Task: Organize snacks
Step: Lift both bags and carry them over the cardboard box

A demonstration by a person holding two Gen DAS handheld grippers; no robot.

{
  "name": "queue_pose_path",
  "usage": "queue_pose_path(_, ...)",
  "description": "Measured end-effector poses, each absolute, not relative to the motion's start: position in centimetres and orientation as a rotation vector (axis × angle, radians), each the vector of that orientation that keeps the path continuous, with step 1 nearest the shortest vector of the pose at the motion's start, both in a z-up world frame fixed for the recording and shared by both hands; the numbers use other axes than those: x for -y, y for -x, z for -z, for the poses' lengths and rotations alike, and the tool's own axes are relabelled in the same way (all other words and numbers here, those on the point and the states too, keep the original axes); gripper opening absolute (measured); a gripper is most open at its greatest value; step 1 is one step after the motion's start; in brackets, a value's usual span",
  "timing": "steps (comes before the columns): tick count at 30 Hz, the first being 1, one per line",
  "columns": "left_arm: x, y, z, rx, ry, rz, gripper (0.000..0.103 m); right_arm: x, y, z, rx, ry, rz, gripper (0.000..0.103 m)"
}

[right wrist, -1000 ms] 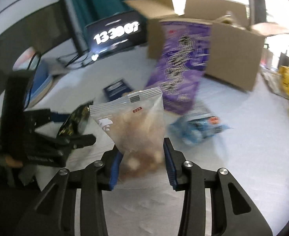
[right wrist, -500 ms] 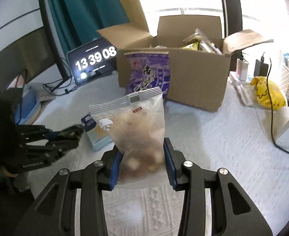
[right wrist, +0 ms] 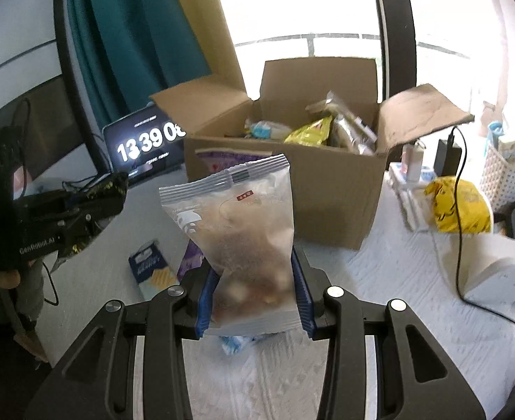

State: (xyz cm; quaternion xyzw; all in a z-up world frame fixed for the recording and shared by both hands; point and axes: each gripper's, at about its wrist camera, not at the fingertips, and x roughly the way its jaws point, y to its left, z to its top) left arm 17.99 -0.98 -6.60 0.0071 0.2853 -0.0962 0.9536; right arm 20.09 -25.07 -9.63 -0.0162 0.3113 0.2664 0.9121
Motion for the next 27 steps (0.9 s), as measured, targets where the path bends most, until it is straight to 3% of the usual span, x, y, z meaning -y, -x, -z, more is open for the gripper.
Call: queue_pose_path(27,1.8,-27.4,-1.6,-0.327,-0.017,0.272,0.028,26.0,-26.3,2.9,-0.464,0.016,-0.416,0.042)
